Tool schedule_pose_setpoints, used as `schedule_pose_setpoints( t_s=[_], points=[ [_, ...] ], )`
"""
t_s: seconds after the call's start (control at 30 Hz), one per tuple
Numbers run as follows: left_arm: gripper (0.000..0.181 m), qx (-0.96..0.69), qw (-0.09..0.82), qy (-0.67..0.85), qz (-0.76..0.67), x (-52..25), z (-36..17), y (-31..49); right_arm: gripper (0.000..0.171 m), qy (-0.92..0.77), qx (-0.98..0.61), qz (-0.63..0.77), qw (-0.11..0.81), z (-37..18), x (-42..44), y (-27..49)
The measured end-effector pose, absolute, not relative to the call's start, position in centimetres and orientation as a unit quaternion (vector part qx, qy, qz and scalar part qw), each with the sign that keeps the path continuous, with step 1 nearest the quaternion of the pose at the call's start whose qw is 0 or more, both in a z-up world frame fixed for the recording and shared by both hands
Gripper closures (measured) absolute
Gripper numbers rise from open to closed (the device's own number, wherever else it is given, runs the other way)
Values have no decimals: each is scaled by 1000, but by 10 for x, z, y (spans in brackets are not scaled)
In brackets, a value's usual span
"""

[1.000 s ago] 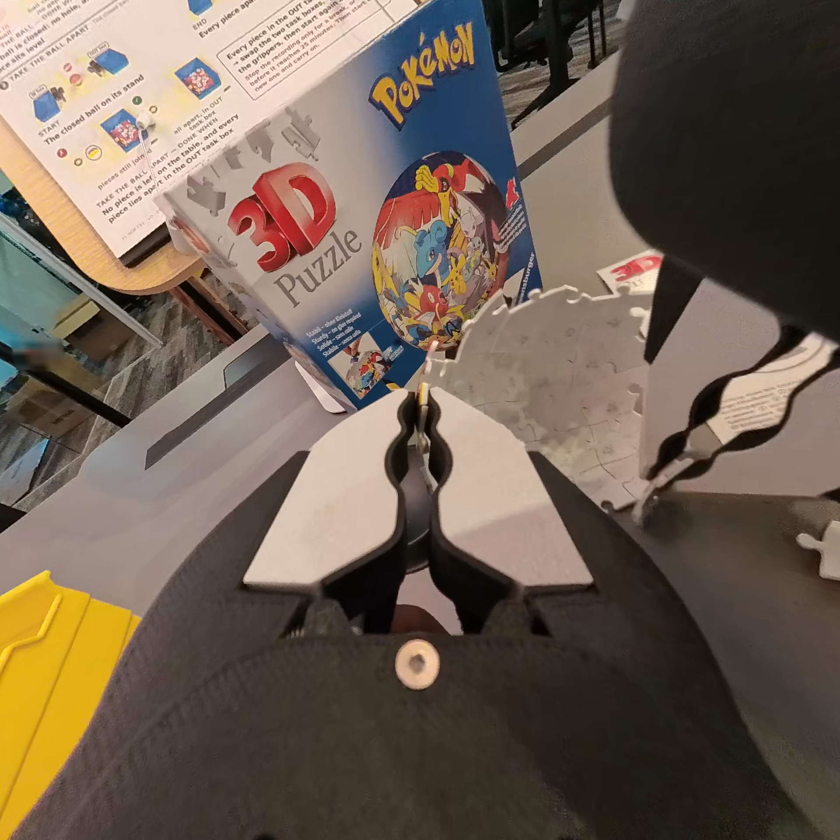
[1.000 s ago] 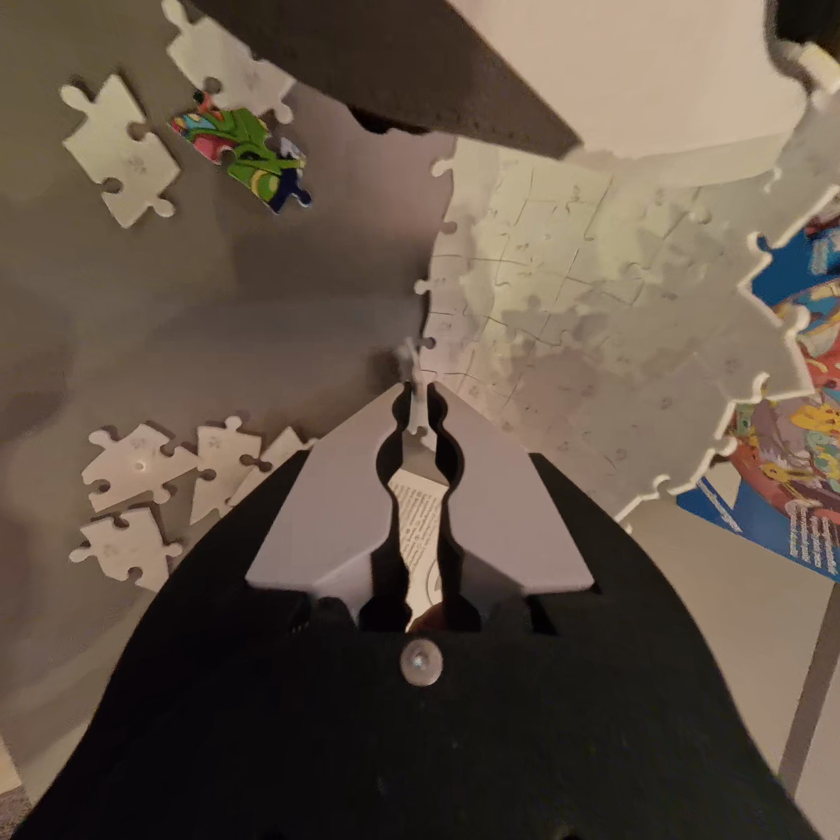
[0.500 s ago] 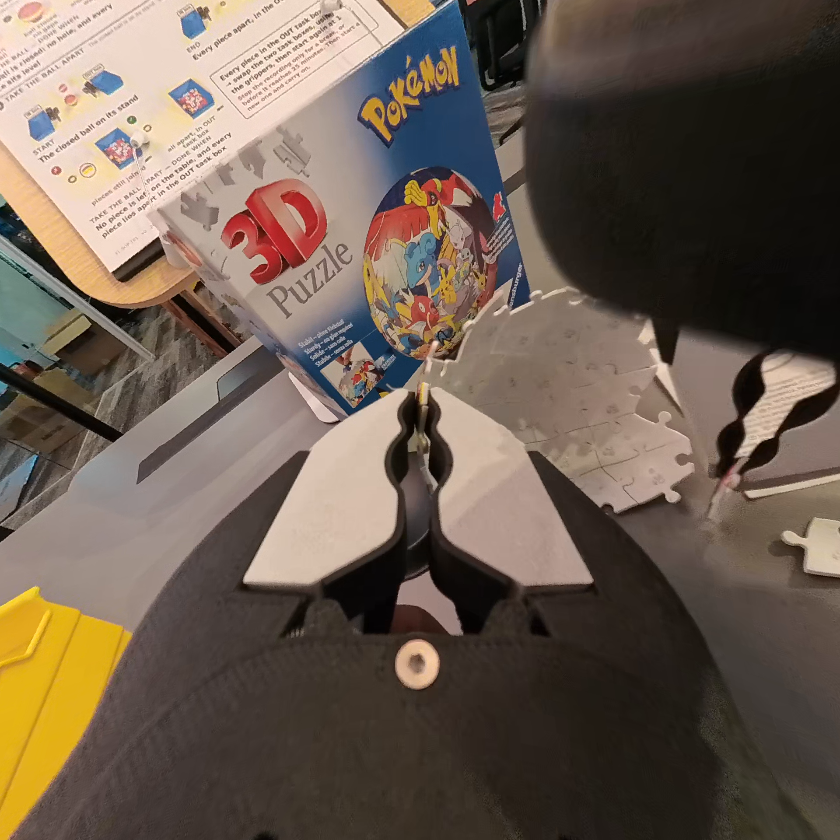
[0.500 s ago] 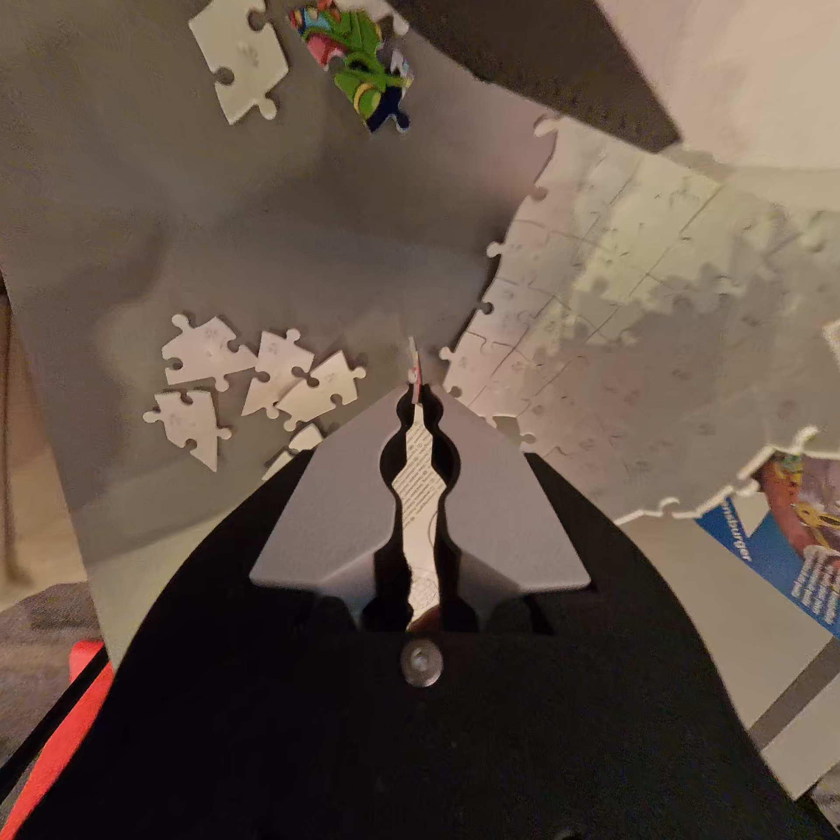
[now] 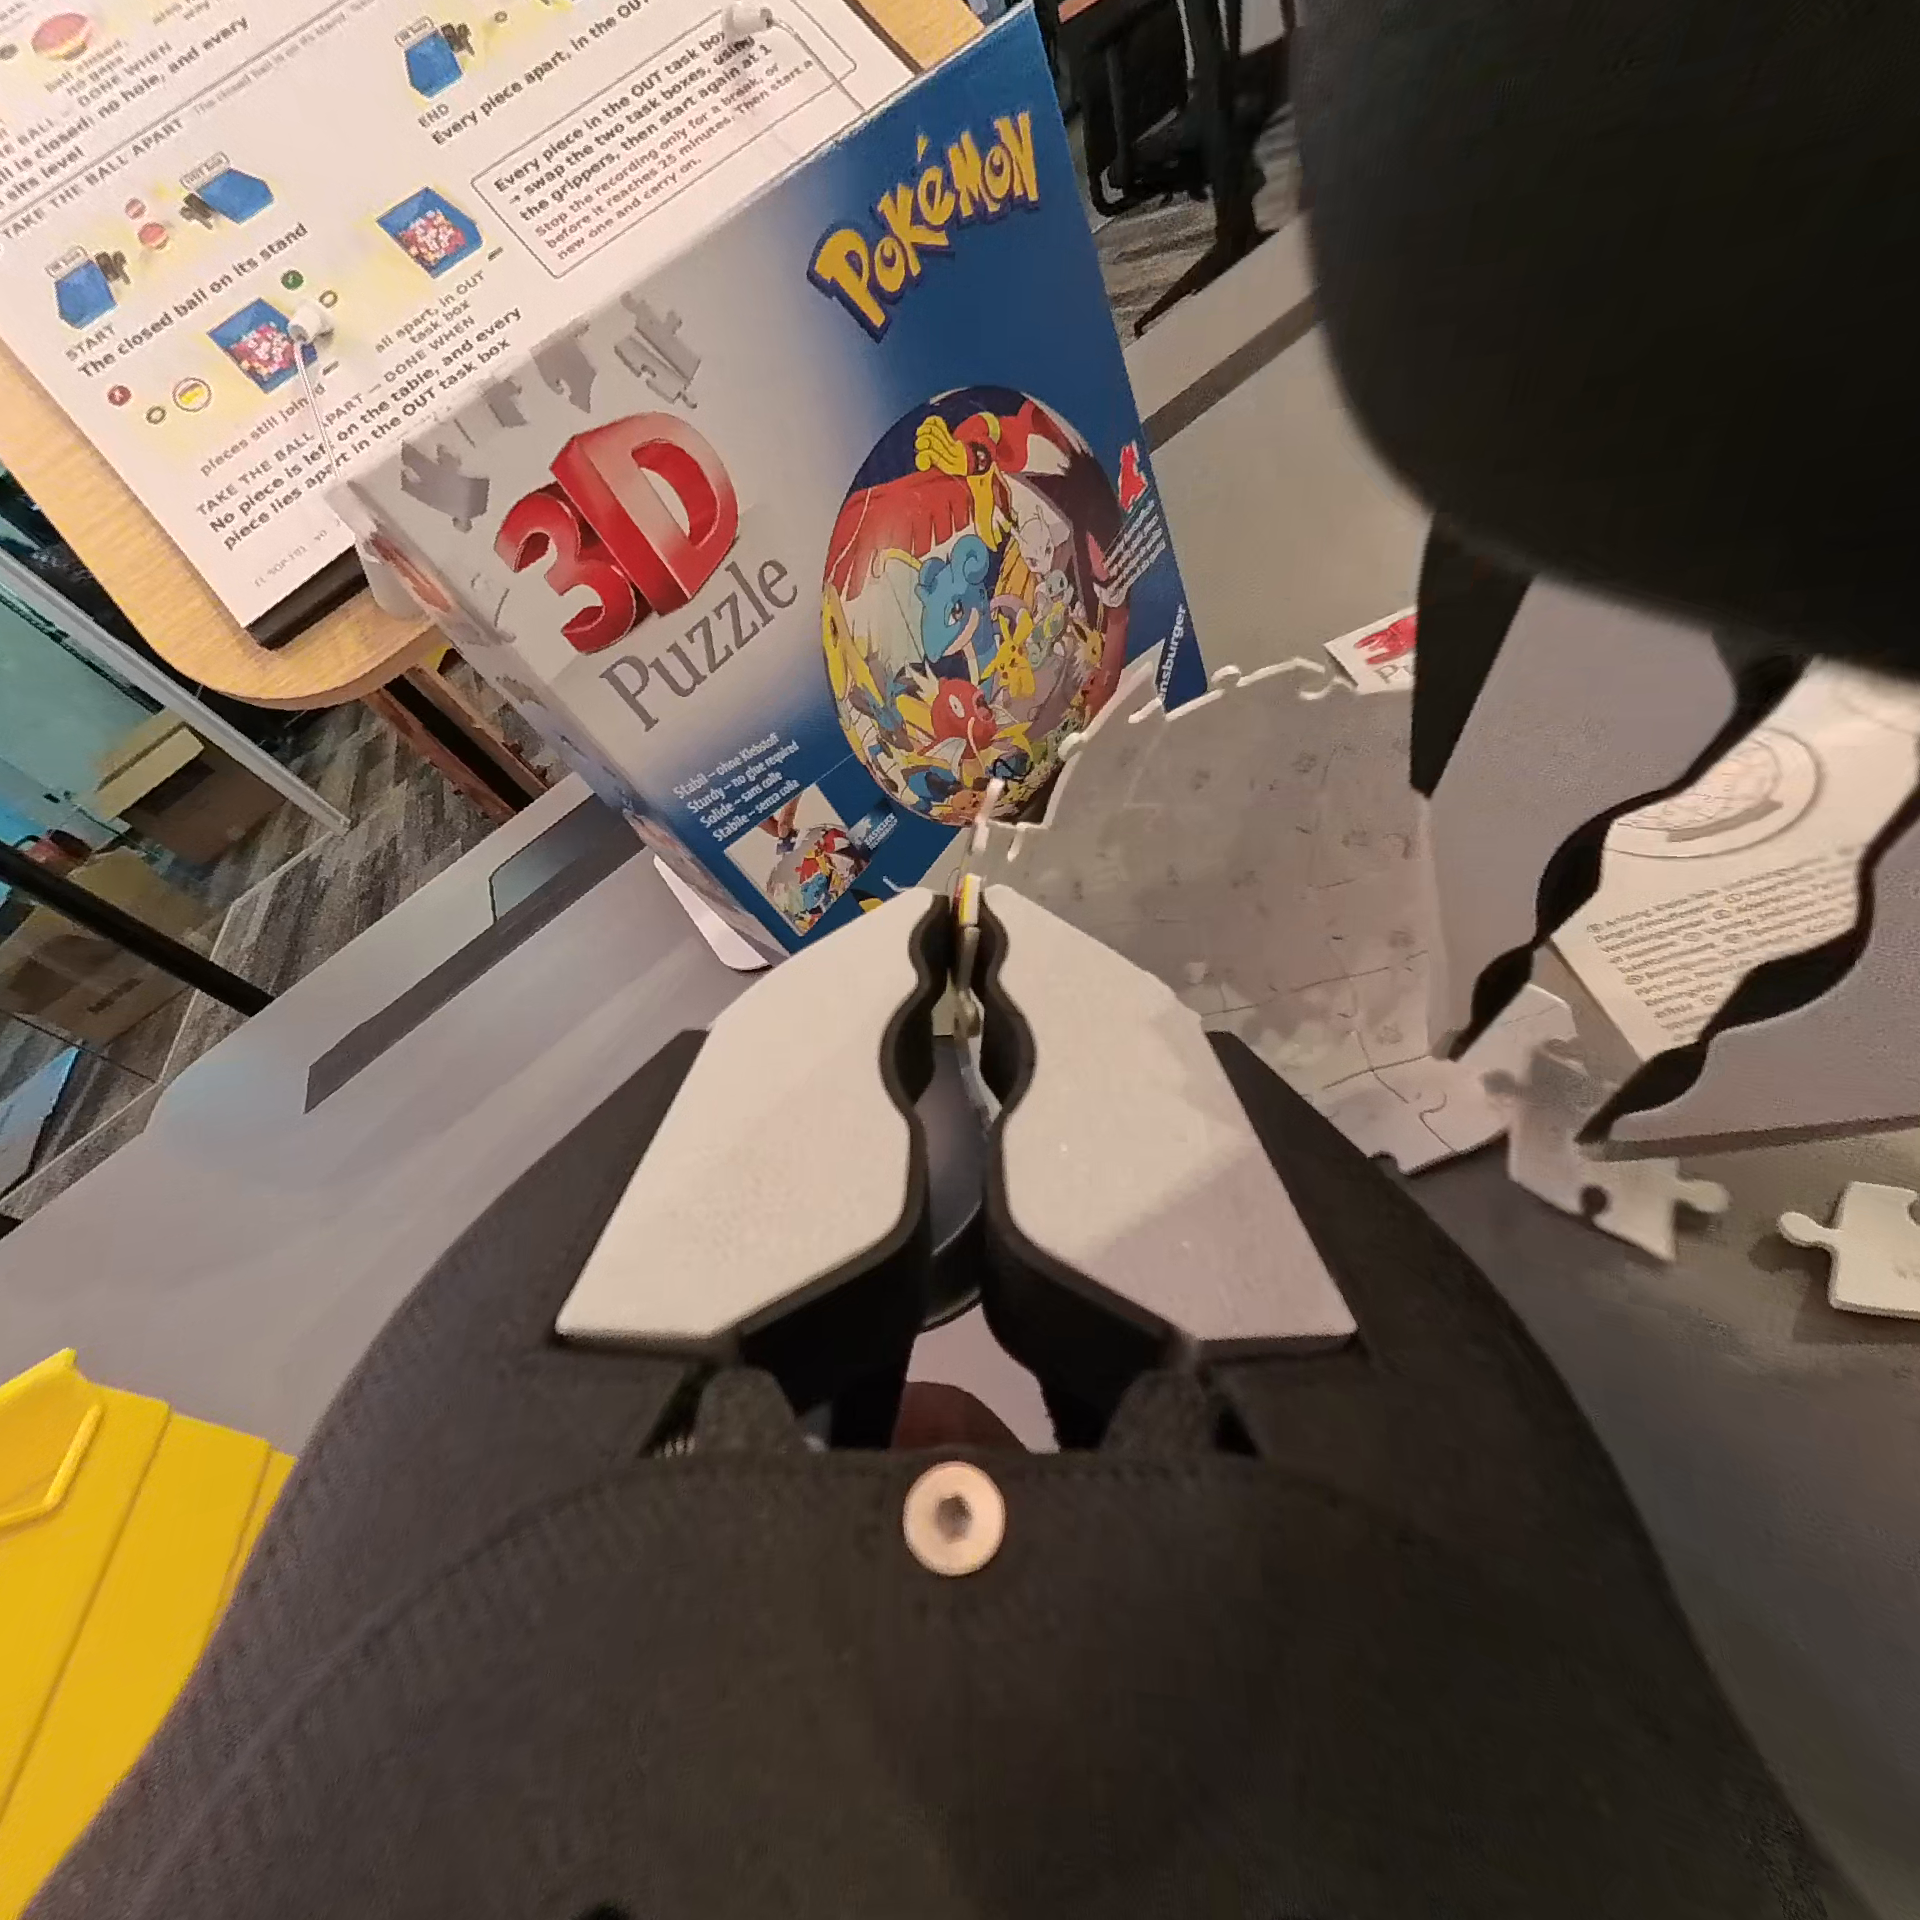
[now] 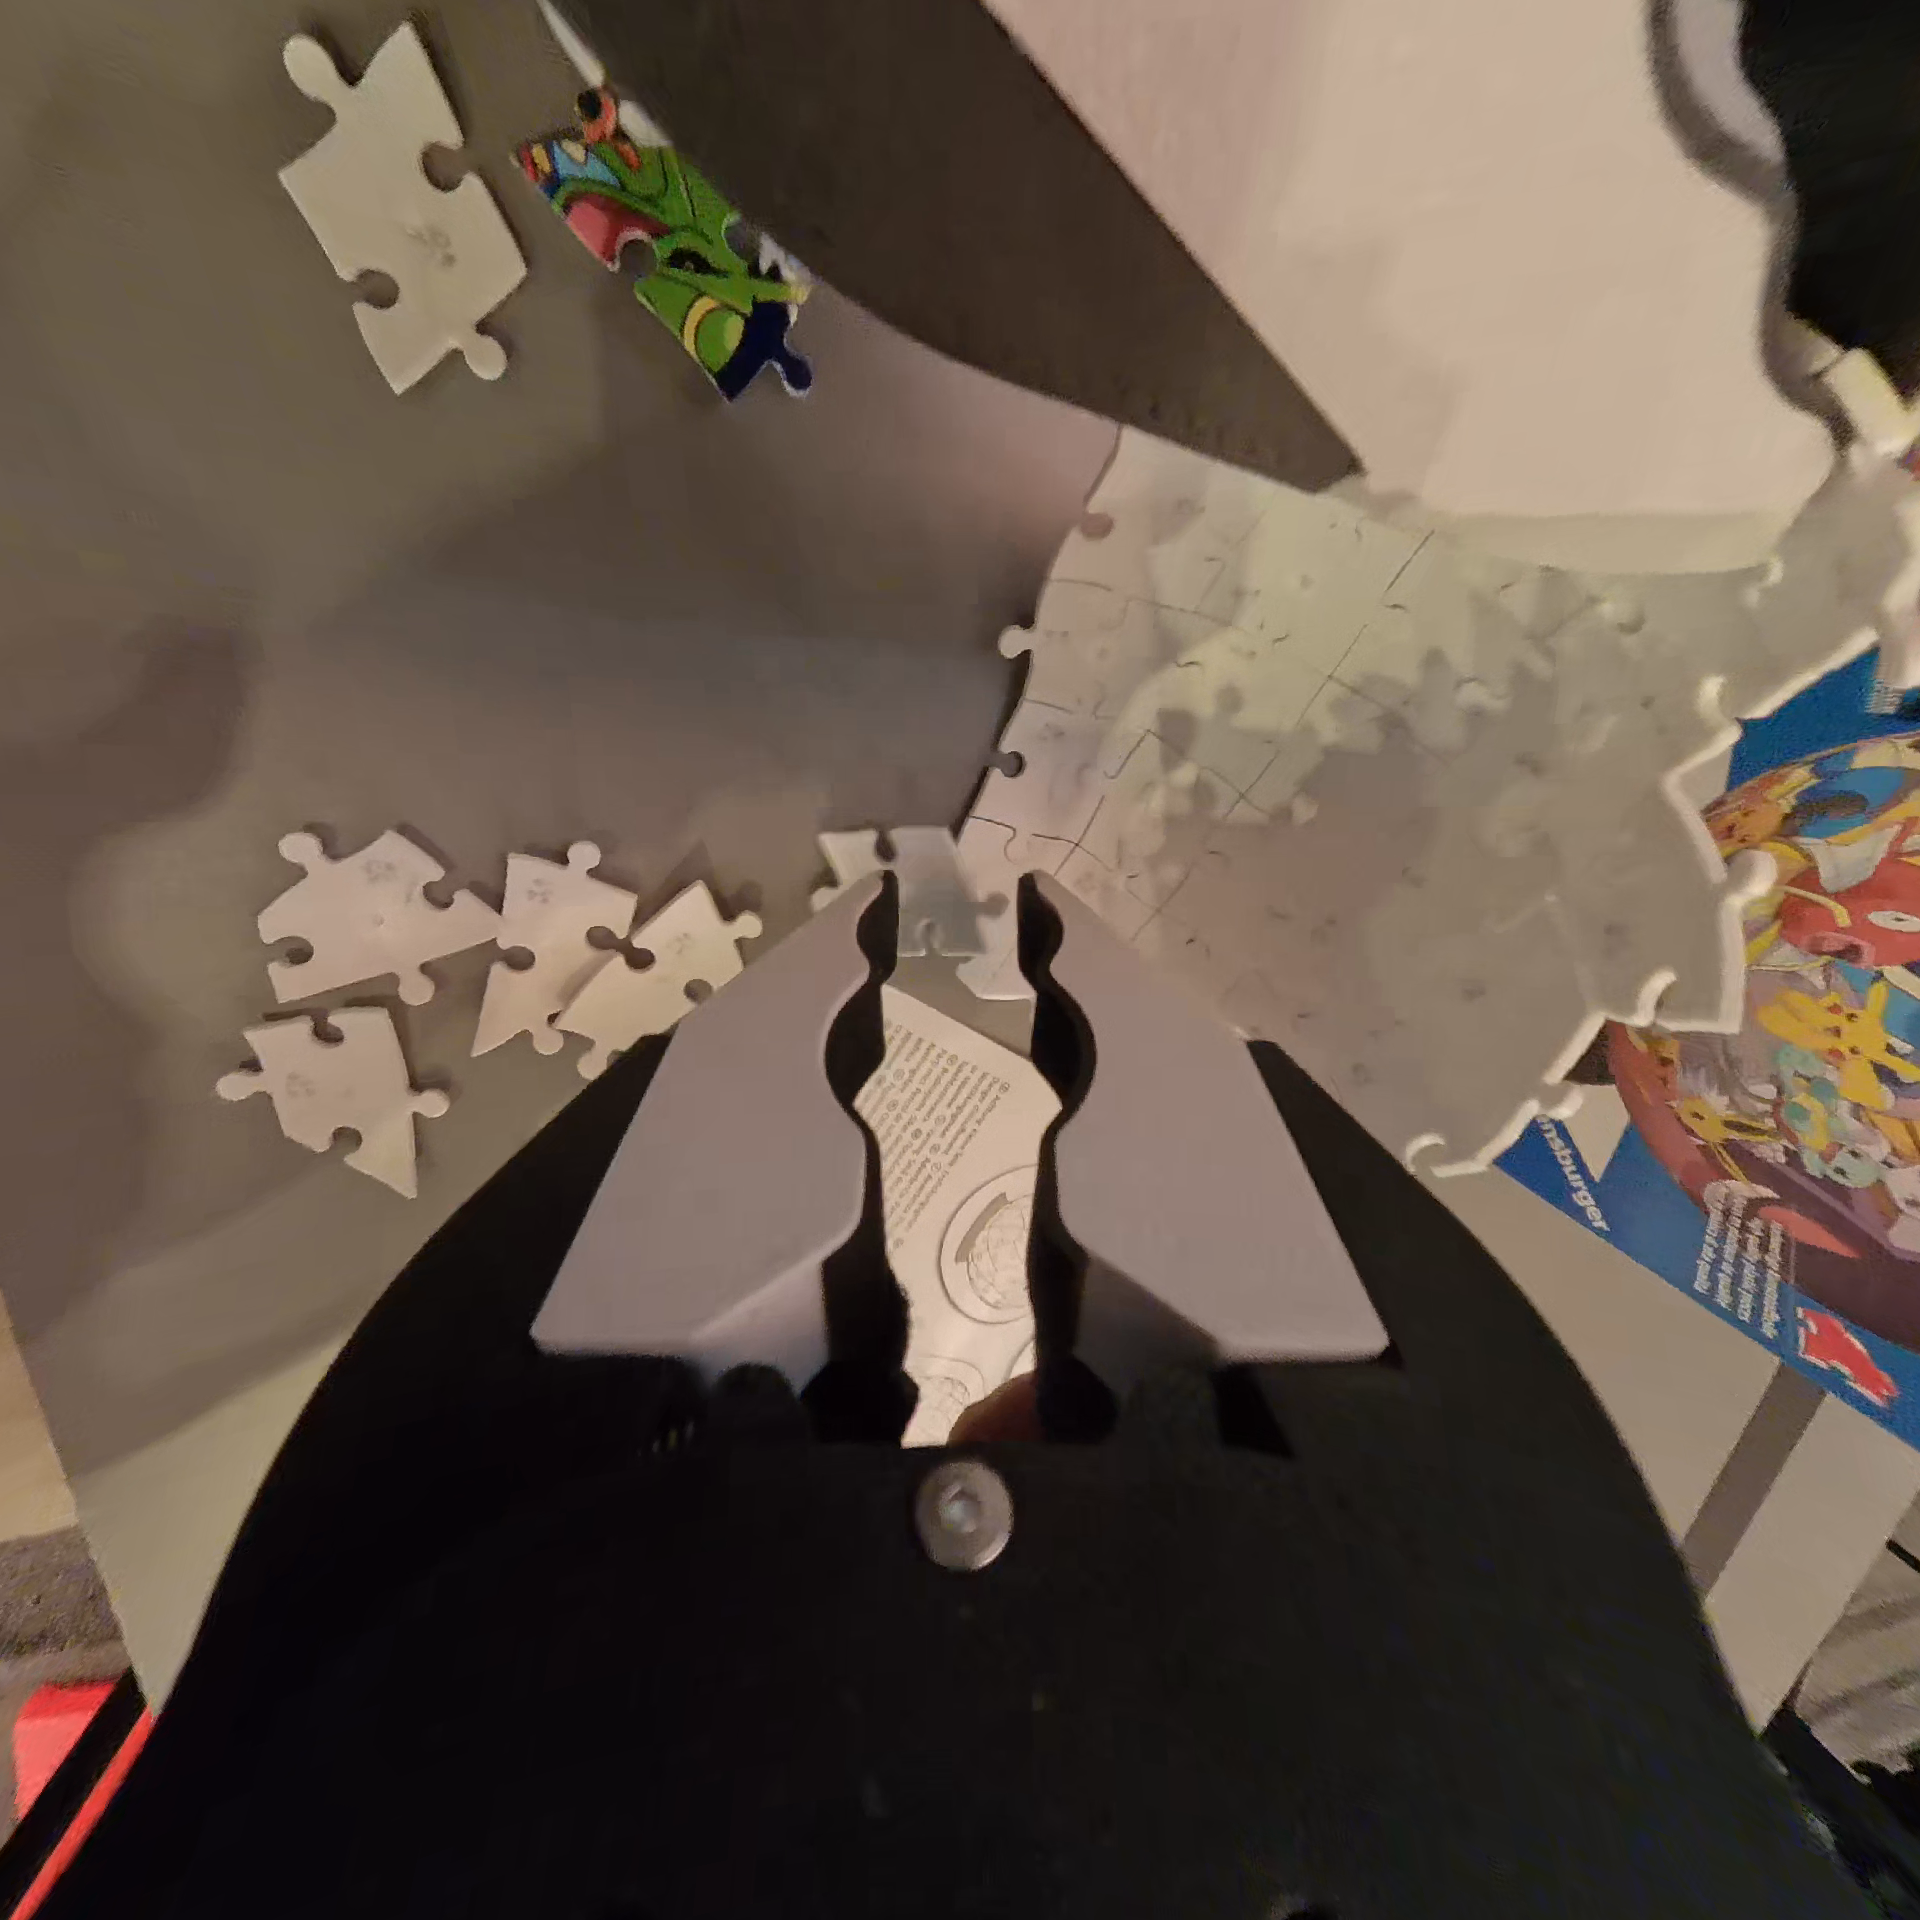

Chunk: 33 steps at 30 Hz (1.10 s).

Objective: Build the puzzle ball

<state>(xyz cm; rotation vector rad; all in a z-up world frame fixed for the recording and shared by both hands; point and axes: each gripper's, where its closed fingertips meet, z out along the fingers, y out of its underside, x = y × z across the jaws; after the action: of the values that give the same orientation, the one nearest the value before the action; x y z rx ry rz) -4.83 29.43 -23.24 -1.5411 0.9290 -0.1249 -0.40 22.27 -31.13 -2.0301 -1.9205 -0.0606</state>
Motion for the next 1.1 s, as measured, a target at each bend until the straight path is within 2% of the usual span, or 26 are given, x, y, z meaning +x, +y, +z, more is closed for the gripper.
schedule_pose_setpoints(
  t_s=[0.13, 0.33, 0.5, 0.7, 0.87, 1.0, 1.1],
  points=[
    [179, -669, 620, 406, -53, -48, -233, 294, 150, -647, -732, -36, 210, -305, 3, 229],
    [178, -666, 621, 410, -54, -47, -233, 293, 155, -598, -780, 11, 183, -314, 13, 195],
    [179, -658, 624, 418, -48, -44, -232, 289, 141, -508, -835, 68, 199, -327, 5, 188],
    [179, -662, 623, 414, -50, -45, -233, 291, 137, -426, -872, 73, 229, -331, -5, 193],
    [179, -661, 624, 413, -48, -46, -232, 291, 125, -393, -885, 86, 236, -331, -12, 194],
    [178, -661, 626, 411, -47, -47, -232, 293, 123, -393, -880, 105, 245, -332, -20, 197],
    [178, -664, 625, 408, -48, -50, -231, 295, 127, -417, -866, 116, 250, -331, -24, 198]
  ],
)
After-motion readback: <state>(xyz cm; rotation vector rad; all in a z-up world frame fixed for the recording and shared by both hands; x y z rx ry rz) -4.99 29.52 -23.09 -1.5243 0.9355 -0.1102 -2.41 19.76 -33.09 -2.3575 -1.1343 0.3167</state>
